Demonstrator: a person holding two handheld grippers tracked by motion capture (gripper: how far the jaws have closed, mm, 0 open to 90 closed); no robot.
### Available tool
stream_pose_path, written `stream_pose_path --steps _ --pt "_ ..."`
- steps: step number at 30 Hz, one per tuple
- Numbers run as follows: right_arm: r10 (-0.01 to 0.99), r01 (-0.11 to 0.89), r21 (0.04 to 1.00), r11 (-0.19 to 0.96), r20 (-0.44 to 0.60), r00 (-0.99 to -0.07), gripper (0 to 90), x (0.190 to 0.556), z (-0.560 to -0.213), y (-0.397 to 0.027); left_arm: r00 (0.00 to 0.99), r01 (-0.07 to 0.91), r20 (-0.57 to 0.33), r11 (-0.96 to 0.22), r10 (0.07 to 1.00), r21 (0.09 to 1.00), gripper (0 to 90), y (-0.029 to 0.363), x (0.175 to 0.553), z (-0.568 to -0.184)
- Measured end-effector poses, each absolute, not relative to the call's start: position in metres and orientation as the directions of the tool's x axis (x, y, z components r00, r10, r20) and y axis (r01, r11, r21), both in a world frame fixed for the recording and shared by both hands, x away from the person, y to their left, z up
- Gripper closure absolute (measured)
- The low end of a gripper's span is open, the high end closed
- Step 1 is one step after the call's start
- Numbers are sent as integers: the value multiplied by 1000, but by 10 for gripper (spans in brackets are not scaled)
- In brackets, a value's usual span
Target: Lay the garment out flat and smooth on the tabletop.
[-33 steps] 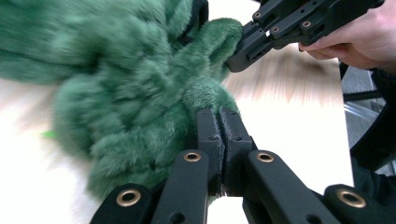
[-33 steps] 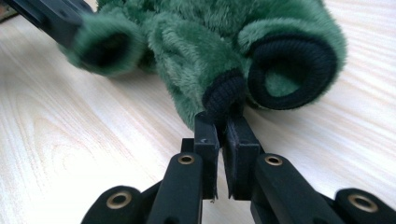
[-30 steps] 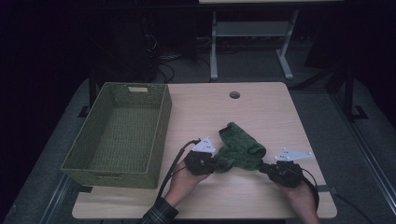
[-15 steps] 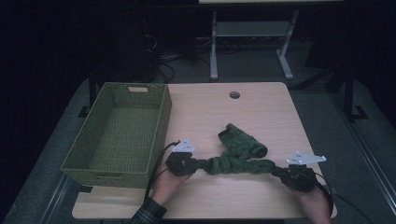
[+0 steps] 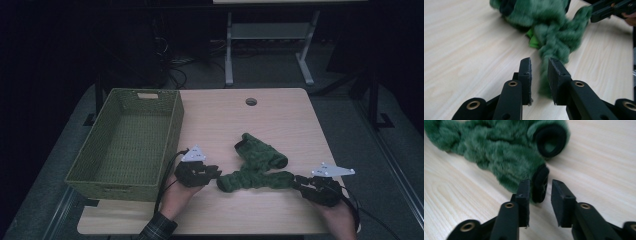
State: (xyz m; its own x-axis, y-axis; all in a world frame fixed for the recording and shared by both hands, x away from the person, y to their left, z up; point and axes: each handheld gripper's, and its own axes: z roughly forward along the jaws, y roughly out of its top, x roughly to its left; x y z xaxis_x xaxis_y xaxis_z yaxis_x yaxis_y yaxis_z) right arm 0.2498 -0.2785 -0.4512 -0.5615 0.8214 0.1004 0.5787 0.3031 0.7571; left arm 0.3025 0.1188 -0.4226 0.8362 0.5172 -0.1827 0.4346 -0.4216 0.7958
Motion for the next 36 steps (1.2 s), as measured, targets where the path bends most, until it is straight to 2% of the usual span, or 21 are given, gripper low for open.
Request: stream_pose_path --steps 2,6,9,17,24,29,36 --pt "822 561 774 294 94 -561 687 248 -446 -280 847 420 -178 -424 502 803 736 117 300 -417" --pt "804 519 803 293 87 -589 834 244 -435 -276 871 398 -188 -429 453 811 827 106 293 -413" --pt "779 499 808 314 82 -622 885 245 -434 -265 888 398 -211 -457 408 795 879 95 287 -418" --pt "772 554 728 404 54 -633 897 274 -458 -243 876 423 -172 -546 452 723 882 78 303 -454" --pt "777 596 683 422 66 -626 899 287 -468 -243 871 429 -143 -589 469 684 898 76 316 -466" --pt "777 603 672 430 64 -626 900 278 -468 -244 875 428 -139 -606 464 670 899 80 312 -465" --pt "774 620 661 423 92 -626 900 254 -467 -251 871 455 -193 -593 452 664 899 93 301 -466"
